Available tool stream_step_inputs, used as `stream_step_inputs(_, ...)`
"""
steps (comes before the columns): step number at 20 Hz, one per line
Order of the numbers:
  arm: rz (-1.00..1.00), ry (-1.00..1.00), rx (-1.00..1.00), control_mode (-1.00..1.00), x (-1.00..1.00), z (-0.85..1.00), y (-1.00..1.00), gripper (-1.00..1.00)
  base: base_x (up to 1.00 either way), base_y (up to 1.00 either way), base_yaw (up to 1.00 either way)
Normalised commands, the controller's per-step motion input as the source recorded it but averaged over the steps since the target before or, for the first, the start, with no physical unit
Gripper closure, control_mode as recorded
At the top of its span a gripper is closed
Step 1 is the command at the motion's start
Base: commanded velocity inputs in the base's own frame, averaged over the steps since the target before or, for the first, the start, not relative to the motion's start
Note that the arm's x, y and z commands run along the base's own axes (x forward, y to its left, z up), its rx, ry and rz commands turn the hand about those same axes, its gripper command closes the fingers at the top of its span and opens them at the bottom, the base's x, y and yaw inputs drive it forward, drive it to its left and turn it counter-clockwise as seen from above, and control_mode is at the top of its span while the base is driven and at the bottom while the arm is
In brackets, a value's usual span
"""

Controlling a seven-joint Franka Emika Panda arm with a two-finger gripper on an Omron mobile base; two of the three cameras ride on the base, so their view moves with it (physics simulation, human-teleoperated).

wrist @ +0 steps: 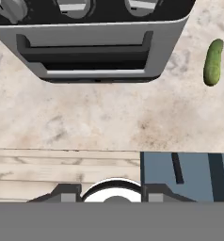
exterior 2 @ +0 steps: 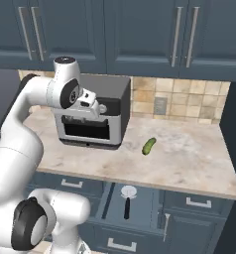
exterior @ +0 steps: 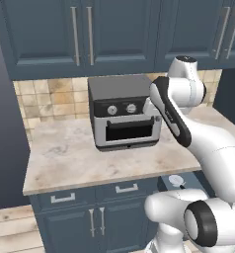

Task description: Pick the pizza cutter from the drawer and place it on the counter.

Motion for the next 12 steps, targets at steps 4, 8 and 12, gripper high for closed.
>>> stream_step_inputs(4,0.0,0.0,0.0,1.0,0.0,0.0,0.0,-1.0,0.0,0.18,-0.11)
stream_step_inputs(8,0.0,0.0,0.0,1.0,0.0,0.0,0.0,-1.0,0.0,0.52,-0.41)
stream_step_inputs(12,0.0,0.0,0.0,1.0,0.0,0.0,0.0,-1.0,0.0,0.74,-0.54)
